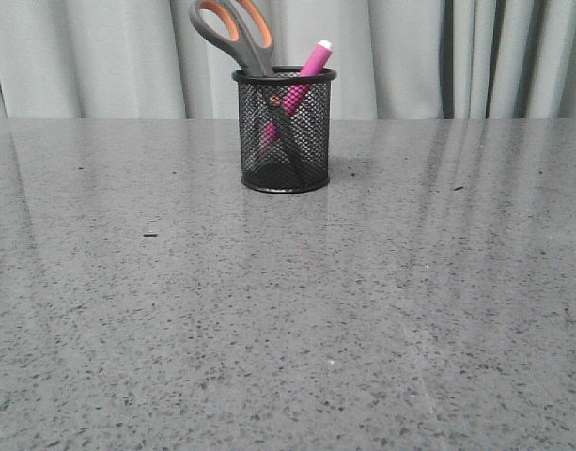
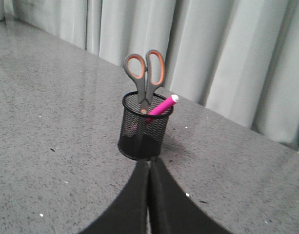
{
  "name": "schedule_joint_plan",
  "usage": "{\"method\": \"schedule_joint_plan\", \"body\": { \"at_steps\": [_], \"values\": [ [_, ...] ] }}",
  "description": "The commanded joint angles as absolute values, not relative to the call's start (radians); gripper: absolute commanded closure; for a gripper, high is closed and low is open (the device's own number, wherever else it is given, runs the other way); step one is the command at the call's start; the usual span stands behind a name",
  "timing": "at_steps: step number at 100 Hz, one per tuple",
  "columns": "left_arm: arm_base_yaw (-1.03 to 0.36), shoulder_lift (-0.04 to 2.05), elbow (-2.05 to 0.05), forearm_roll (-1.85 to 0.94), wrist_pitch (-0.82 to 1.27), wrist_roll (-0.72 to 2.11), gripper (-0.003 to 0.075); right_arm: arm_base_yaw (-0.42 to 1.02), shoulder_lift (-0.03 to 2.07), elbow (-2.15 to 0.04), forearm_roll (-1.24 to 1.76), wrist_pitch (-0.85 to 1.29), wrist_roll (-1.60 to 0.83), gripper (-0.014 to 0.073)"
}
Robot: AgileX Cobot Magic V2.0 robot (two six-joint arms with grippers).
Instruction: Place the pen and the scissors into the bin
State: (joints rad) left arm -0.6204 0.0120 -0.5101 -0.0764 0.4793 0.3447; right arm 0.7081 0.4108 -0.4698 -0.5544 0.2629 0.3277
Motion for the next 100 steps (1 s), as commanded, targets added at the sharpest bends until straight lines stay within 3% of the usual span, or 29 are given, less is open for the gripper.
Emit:
{"method": "schedule_joint_plan", "body": {
  "at_steps": [1, 57, 100],
  "values": [
    [-0.631, 0.026, -0.528, -0.089, 0.391, 0.333, 0.0740, 0.711, 0.347, -0.464, -0.589, 0.235, 0.324, 0.0659],
    [-0.631, 0.026, -0.525, -0.089, 0.388, 0.333, 0.0740, 0.711, 0.269, -0.445, -0.589, 0.246, 0.324, 0.0659],
    [-0.577, -0.038, -0.308, -0.021, 0.311, 0.309, 0.0740, 0.711, 0.269, -0.445, -0.589, 0.246, 0.324, 0.0659]
  ]
}}
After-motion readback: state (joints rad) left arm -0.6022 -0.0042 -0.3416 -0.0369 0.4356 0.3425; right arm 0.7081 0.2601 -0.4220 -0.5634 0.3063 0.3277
